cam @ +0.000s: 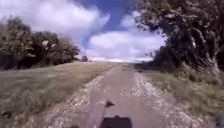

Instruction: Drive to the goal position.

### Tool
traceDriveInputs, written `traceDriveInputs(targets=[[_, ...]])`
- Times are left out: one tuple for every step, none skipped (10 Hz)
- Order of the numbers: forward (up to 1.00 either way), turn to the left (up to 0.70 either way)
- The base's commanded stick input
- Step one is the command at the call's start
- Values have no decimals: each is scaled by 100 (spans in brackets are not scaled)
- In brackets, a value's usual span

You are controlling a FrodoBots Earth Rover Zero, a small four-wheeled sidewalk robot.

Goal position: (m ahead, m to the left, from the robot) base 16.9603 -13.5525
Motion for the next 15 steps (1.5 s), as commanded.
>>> traceDriveInputs(targets=[[100,1],[100,1],[100,1],[100,-16],[100,-23],[100,-29],[100,-18],[100,-10],[100,1],[100,1],[100,1],[100,1],[100,1],[100,1],[100,1]])
